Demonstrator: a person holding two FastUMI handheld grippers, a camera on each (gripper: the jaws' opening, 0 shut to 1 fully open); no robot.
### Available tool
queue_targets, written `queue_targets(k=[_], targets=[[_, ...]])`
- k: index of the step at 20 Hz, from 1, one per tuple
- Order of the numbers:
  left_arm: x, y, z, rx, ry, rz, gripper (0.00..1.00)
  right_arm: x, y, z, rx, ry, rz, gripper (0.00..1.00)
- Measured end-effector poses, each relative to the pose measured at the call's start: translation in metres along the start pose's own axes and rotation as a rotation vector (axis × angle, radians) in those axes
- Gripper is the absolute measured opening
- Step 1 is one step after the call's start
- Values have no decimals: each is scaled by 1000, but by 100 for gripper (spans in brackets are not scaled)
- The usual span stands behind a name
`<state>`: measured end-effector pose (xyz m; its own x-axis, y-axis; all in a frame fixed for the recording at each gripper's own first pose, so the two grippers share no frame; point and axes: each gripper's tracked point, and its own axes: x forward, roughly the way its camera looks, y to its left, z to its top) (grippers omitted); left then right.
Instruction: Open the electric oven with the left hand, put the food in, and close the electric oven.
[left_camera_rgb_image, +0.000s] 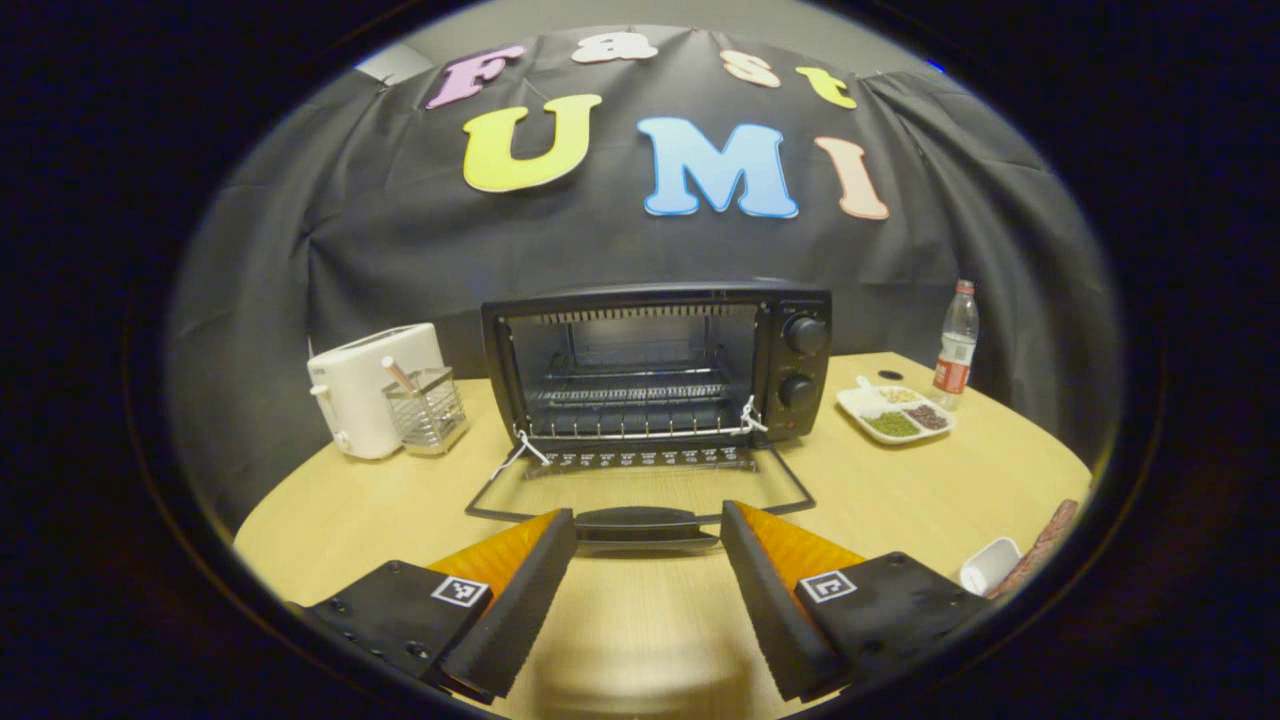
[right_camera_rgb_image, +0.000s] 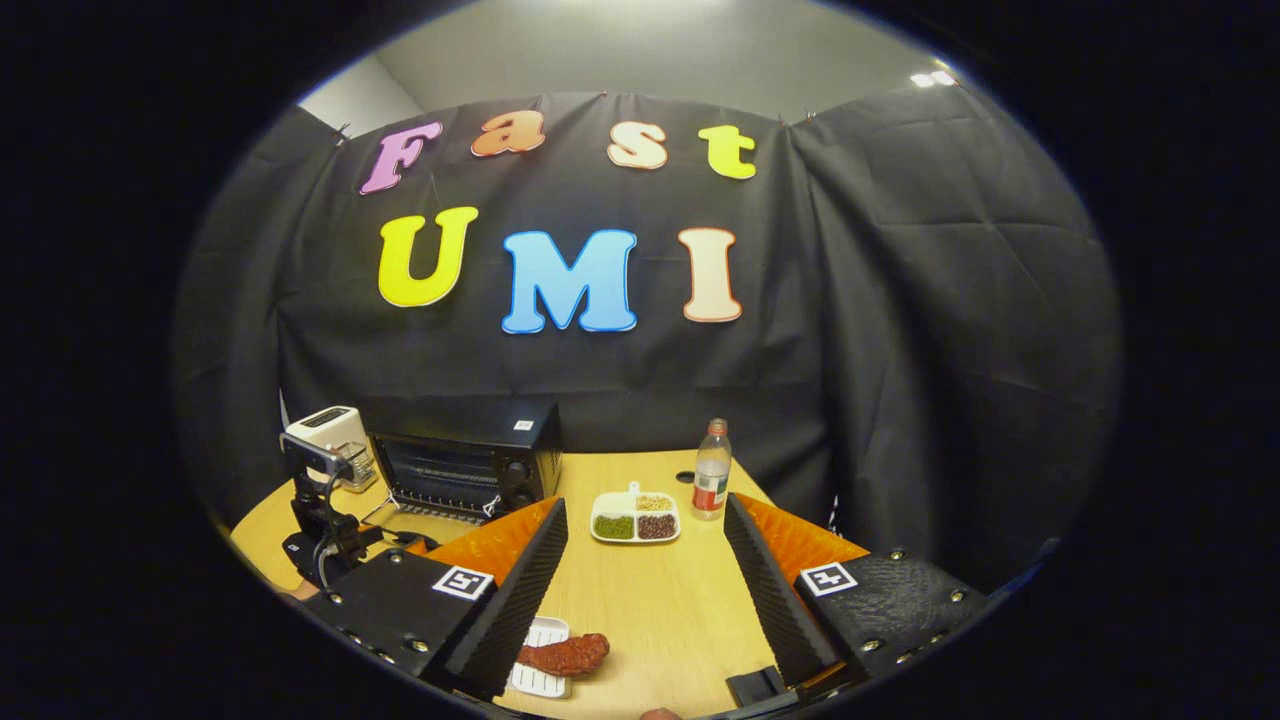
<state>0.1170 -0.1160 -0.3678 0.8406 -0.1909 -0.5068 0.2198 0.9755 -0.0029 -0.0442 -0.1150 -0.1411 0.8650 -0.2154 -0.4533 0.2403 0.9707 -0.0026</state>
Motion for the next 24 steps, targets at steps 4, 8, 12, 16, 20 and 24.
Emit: queue_targets(k=[4,8,12,16,20,24], targets=[[-56,-4,53,-17,-98,-3,99,19,3,-40,58,112,75,96],[-112,1,111,-1,-203,0,99,38,11,-83,169,241,163,96],[-161,18,158,-5,-301,54,99,51,18,-126,268,373,224,98],[-187,35,172,-17,-330,115,99,55,38,-168,352,512,299,97],[-196,41,161,7,-317,180,99,48,45,-209,366,641,351,97],[-202,40,150,11,-296,221,95,44,54,-226,459,740,387,89]])
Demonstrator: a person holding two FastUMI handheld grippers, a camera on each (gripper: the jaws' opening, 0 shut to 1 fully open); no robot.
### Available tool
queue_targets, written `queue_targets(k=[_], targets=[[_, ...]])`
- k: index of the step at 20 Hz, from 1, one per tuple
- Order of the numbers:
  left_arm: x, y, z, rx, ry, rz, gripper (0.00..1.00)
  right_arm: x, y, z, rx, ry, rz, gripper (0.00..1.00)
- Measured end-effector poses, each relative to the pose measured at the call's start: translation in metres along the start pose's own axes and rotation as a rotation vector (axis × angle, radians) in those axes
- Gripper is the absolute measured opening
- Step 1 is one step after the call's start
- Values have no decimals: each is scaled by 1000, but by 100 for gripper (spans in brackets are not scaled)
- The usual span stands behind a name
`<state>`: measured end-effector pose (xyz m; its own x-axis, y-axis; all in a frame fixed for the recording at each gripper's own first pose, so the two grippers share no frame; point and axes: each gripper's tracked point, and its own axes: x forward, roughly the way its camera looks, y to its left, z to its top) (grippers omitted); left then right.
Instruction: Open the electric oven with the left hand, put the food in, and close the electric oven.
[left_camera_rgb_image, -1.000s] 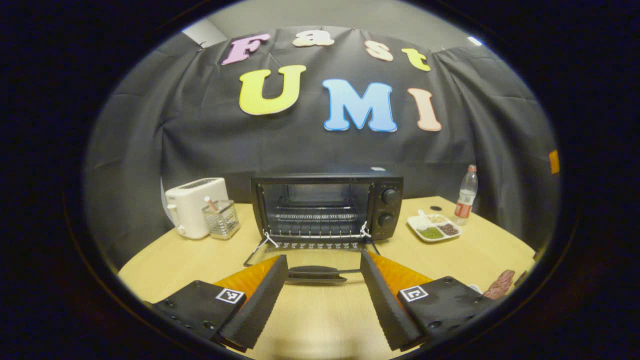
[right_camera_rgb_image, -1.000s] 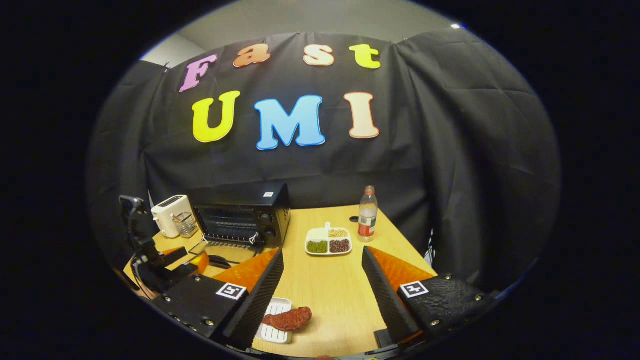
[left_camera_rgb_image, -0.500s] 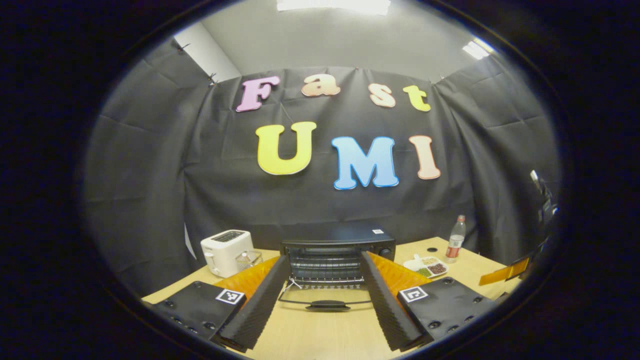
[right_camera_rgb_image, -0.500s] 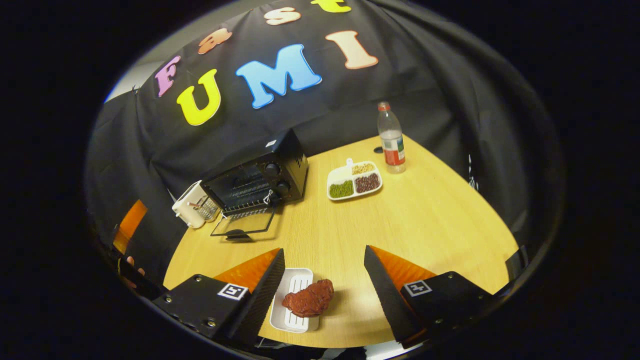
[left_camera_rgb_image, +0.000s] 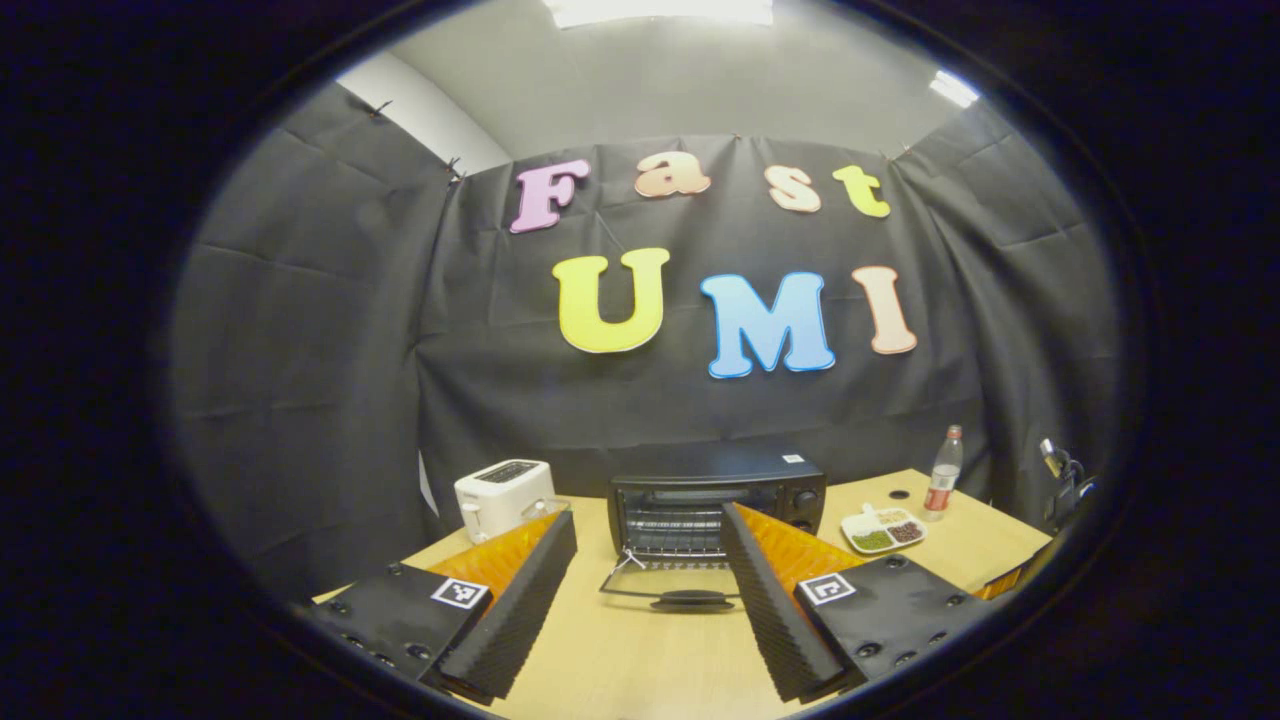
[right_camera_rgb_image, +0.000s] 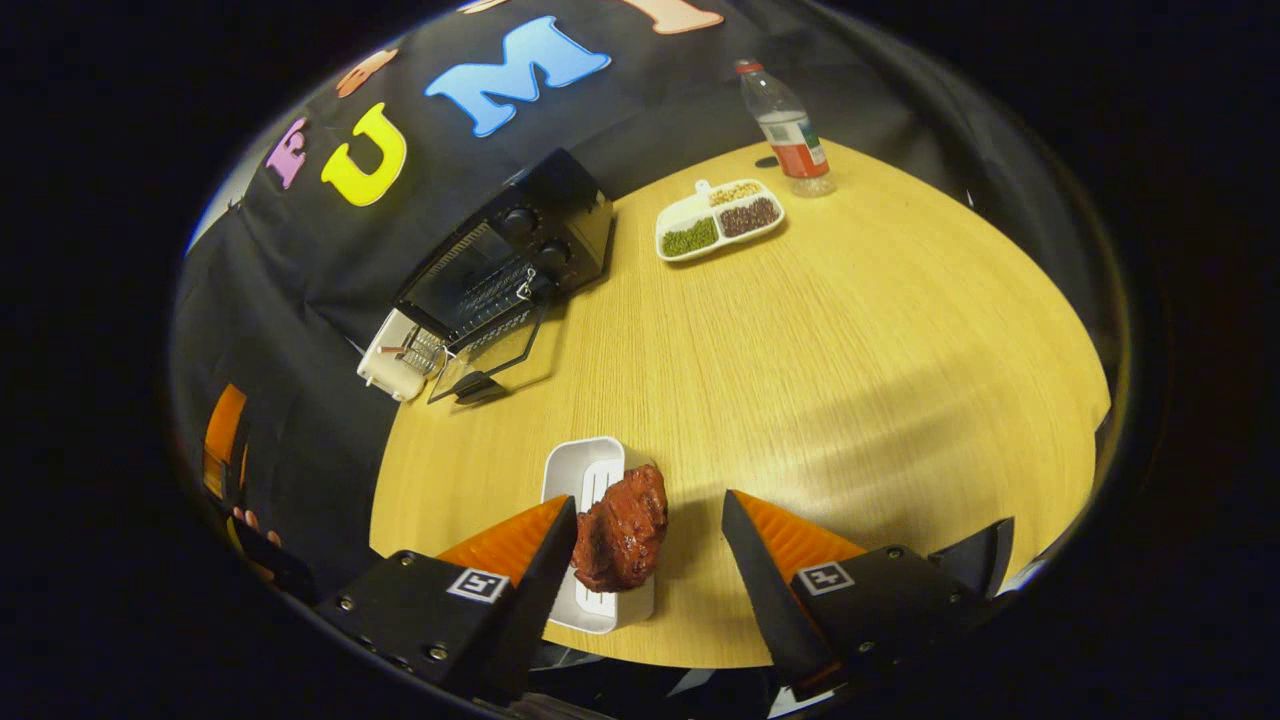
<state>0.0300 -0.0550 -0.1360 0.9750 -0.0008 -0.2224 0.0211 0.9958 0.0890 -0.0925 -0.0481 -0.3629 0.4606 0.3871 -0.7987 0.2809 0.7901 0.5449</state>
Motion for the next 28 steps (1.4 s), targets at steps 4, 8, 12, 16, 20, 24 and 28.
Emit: queue_targets(k=[4,8,12,16,20,24,28], targets=[[-4,8,1,9,1,45,97,10,10,2,152,26,82,48],[-9,27,-4,-21,10,113,99,7,22,-5,220,42,215,16],[-8,38,-3,-57,3,148,99,-8,39,6,146,13,233,16],[7,33,17,-49,-67,122,99,-20,59,26,169,-12,270,16],[31,35,29,-67,-100,91,94,-21,97,51,169,-70,318,16],[51,42,31,-103,-108,45,97,4,129,76,150,-103,324,16],[72,61,25,-110,-99,26,99,35,169,94,153,-126,349,16]])
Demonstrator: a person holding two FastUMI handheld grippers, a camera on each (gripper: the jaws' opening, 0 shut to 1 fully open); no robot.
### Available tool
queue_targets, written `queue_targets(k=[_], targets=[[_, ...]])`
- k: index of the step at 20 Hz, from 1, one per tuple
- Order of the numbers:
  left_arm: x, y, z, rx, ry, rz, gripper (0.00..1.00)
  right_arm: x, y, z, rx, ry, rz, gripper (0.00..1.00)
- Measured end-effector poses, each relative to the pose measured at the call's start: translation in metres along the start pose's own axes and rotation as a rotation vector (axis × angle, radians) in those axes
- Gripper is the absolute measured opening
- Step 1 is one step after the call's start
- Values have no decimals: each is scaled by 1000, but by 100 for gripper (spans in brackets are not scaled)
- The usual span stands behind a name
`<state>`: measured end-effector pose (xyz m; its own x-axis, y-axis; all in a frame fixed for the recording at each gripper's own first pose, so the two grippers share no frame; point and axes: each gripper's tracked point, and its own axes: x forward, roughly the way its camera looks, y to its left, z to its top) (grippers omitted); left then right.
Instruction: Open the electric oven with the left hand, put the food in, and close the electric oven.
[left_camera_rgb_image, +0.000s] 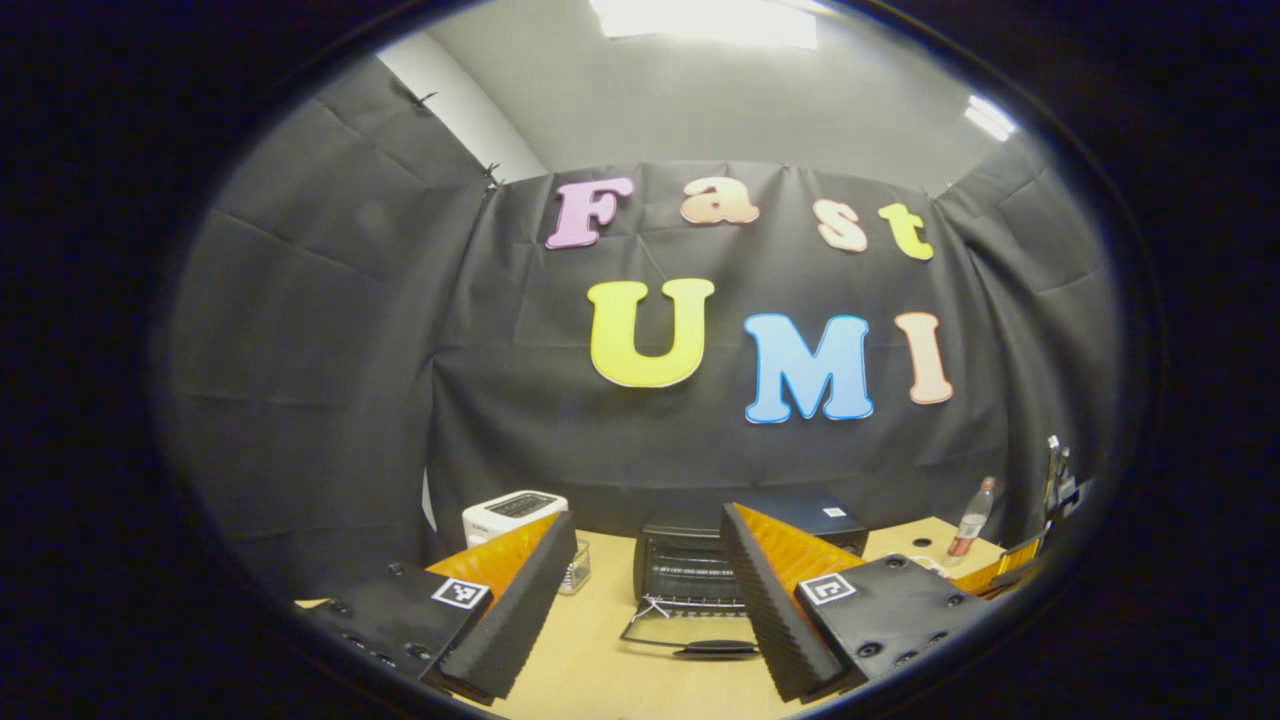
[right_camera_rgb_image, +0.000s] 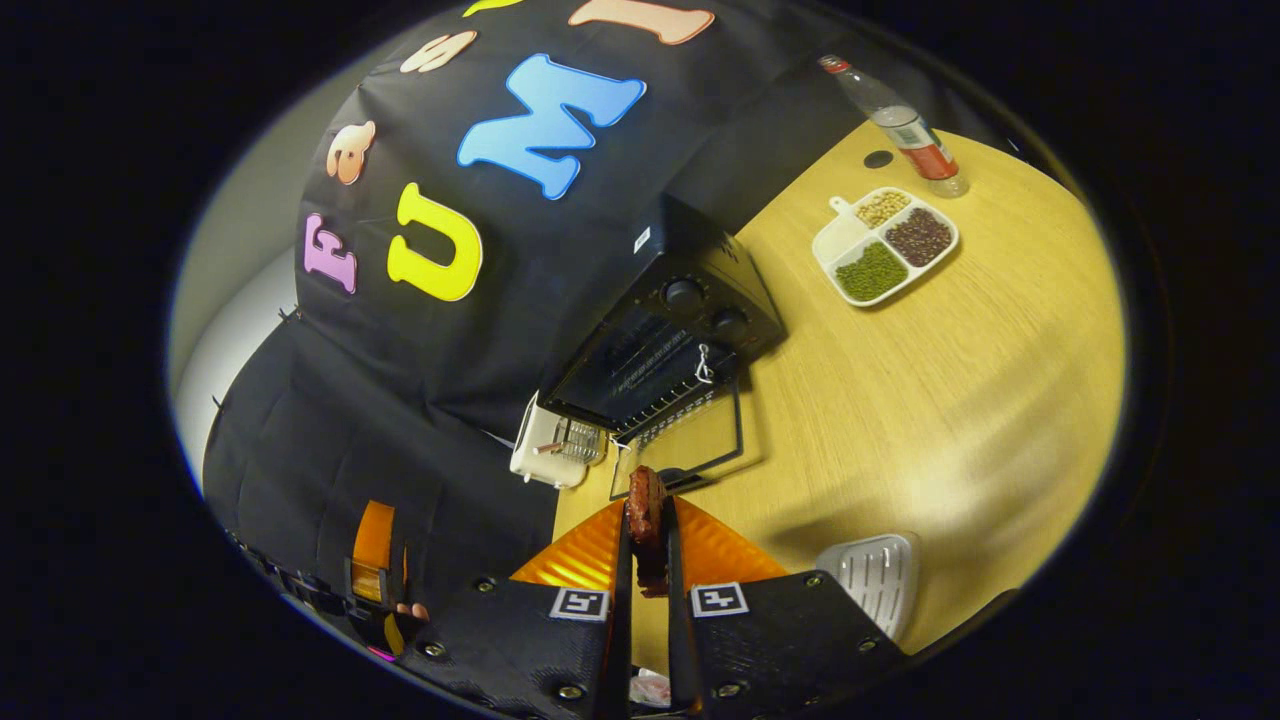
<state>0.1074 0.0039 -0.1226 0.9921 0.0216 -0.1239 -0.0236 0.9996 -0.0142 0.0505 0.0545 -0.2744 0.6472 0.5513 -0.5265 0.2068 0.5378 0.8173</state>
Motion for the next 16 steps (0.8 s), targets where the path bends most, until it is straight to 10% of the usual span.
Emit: queue_targets(k=[16], targets=[[65,101,-20,10,47,24,99,160,36,46,33,-160,23,16]])
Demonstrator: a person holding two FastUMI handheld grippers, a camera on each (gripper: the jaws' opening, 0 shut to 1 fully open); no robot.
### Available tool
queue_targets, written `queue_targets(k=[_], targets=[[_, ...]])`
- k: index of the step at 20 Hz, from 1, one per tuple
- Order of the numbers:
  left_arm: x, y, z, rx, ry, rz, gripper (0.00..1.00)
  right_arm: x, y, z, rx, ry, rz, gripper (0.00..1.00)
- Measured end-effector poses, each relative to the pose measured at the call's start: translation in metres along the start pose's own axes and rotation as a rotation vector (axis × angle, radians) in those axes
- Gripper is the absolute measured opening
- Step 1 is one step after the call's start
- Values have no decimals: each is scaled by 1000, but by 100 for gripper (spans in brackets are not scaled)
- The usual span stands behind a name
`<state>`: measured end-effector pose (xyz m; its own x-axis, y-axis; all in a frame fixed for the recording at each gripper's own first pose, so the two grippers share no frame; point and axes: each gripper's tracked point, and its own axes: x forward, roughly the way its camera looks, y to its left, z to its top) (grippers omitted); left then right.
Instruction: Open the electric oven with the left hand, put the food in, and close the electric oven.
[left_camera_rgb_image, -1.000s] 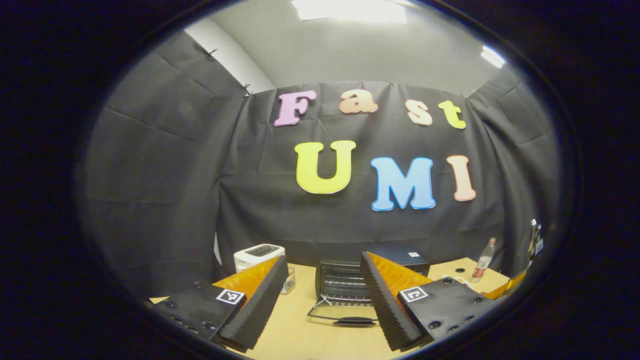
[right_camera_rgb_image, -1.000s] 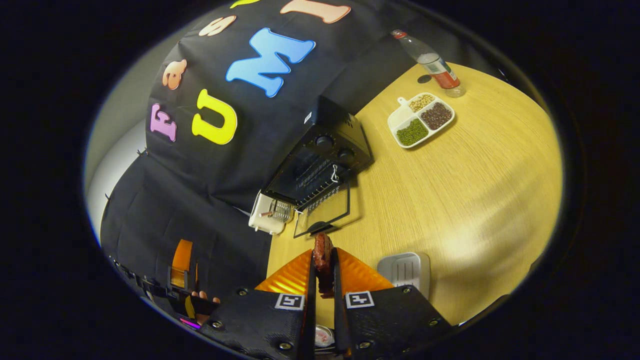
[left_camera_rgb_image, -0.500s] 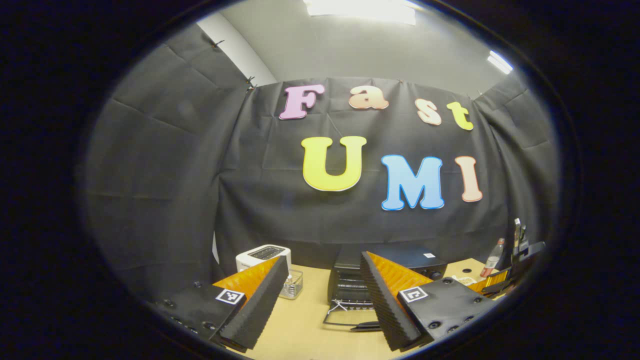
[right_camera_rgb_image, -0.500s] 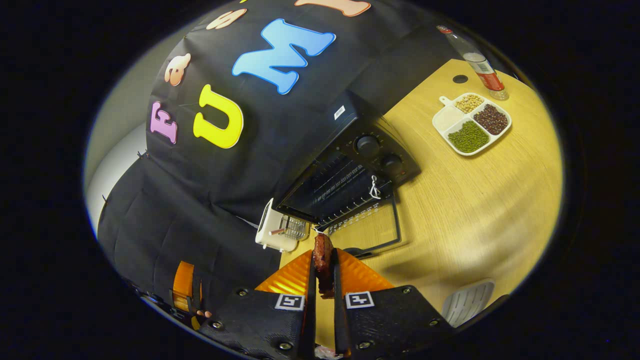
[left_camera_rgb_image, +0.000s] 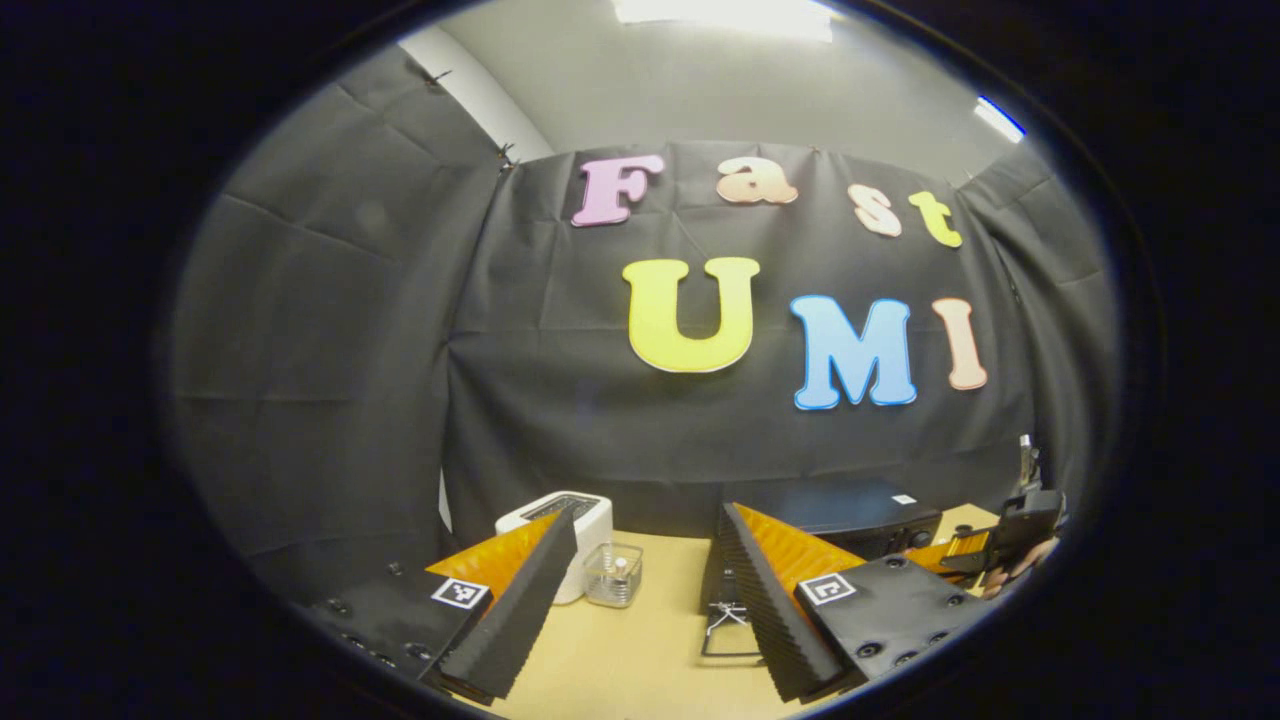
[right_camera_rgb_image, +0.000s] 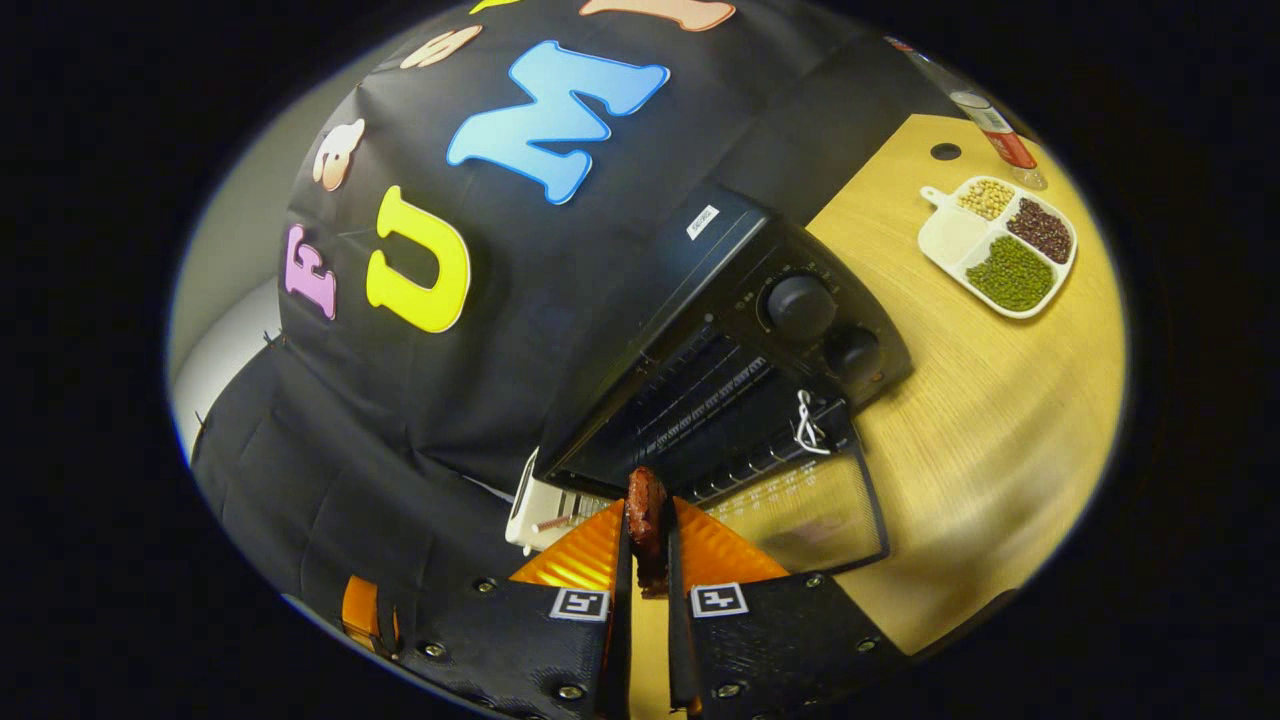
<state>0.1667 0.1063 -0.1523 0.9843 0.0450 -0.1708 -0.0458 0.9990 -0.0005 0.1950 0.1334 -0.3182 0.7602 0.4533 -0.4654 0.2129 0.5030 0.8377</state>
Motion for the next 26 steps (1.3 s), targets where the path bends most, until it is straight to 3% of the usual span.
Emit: queue_targets(k=[10,13,17,18,20,22,23,26], targets=[[27,26,-24,49,70,4,99,82,-16,17,85,-101,42,16],[30,31,-22,71,68,9,99,93,-24,25,88,-143,25,15],[35,24,-26,60,81,-1,99,96,-48,23,34,-141,-70,19],[36,21,-26,53,83,-7,99,93,-50,26,-2,-152,-88,29],[35,15,-25,40,85,-17,99,88,-47,36,-72,-196,-96,34],[30,11,-21,37,80,-22,97,81,-48,47,-116,-223,-117,86],[28,10,-19,37,73,-21,96,78,-48,51,-137,-234,-127,94],[19,6,-12,45,59,-18,97,67,-48,47,-192,-218,-146,97]])
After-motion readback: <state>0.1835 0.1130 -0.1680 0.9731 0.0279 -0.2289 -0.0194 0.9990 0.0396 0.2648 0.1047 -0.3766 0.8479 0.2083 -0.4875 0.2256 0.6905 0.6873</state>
